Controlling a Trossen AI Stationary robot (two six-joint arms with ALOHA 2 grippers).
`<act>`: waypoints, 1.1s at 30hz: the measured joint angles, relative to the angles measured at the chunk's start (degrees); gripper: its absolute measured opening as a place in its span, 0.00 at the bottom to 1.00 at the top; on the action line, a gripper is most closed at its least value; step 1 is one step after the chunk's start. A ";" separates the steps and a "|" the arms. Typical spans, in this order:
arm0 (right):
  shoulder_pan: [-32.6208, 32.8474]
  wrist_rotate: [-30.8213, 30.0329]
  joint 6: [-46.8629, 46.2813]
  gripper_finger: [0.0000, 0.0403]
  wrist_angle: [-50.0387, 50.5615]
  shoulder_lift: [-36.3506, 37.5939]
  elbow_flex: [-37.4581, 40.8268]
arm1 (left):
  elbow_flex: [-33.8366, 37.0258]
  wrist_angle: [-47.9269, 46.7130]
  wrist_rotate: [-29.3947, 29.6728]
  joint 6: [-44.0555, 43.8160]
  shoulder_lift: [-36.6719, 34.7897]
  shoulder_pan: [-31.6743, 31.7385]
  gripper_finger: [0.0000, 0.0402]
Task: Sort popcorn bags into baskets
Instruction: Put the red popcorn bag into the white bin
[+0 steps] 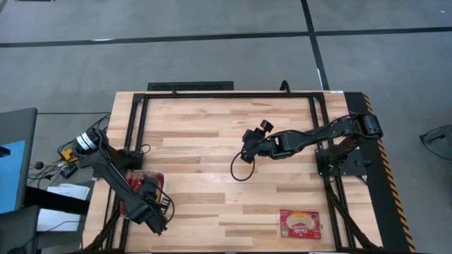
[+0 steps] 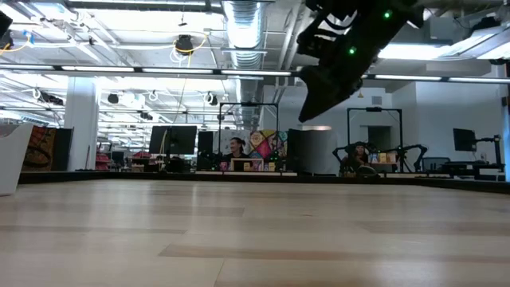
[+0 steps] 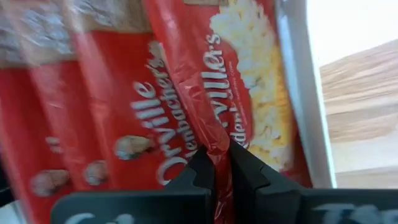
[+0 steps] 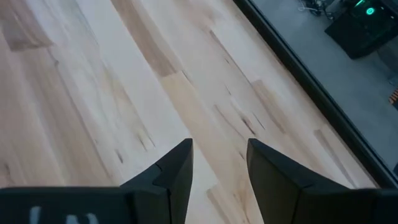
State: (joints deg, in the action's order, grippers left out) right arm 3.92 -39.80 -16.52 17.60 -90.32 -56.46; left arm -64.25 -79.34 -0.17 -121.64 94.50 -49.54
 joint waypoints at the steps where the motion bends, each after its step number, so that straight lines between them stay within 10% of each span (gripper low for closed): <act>1: 0.03 0.01 0.01 0.43 -0.14 0.00 0.02 | -0.01 0.52 -0.74 -0.03 1.14 -0.02 0.01; 33: 0.59 -0.03 0.03 0.44 0.06 0.02 0.00 | -9.77 -8.84 -1.49 -0.72 8.63 -1.55 0.07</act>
State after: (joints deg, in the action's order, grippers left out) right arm 4.51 -39.83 -16.49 17.66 -90.30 -56.47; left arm -74.01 -88.18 -1.66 -122.37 103.14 -51.09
